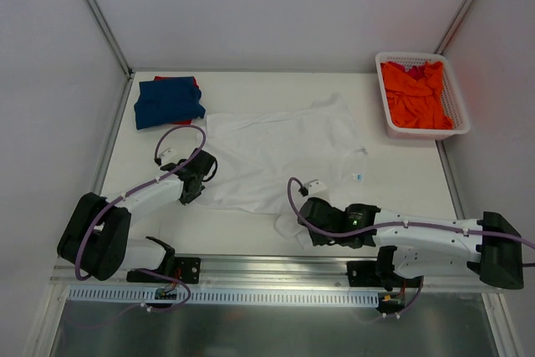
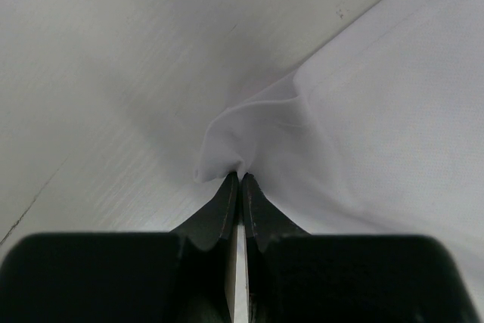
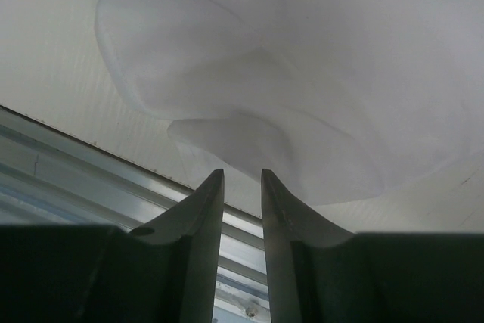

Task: Fold and stack the t-shirts
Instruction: Fold the tshirt

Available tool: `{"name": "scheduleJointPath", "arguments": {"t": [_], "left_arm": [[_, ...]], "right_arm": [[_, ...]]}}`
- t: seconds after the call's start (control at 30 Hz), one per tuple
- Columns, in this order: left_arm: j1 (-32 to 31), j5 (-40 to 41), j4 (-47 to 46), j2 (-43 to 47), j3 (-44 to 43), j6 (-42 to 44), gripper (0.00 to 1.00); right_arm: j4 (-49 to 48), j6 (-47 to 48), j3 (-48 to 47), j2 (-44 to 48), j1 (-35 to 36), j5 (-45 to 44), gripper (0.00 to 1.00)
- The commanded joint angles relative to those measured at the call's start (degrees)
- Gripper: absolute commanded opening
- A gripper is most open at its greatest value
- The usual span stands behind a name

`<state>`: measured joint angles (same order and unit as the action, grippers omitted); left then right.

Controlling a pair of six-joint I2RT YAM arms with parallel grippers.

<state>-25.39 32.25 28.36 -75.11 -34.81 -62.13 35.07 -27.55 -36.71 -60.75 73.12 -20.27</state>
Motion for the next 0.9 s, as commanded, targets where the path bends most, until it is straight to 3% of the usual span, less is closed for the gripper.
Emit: {"name": "scheduleJointPath", "arguments": {"t": [0.0, 0.37, 0.5, 0.87], "left_arm": [[0.4, 1.9, 1.1, -0.2, -1.0, 0.3, 0.0], [0.4, 1.9, 1.1, 0.5, -0.6, 0.4, 0.0], [0.4, 1.8, 1.1, 0.7, -0.6, 0.5, 0.0], [0.4, 1.5, 1.2, 2.3, 0.3, 0.7, 0.0]], "right_arm": [[-2.3, 0.2, -3.7, -2.6, 1.4, 0.1, 0.3], [-5.2, 1.0, -4.1, -6.9, 4.0, 1.5, 0.42], [-5.2, 1.6, -4.0, -6.6, 4.0, 1.5, 0.51], [-6.9, 1.1, -2.3, -4.9, 4.0, 2.5, 0.49]]}}
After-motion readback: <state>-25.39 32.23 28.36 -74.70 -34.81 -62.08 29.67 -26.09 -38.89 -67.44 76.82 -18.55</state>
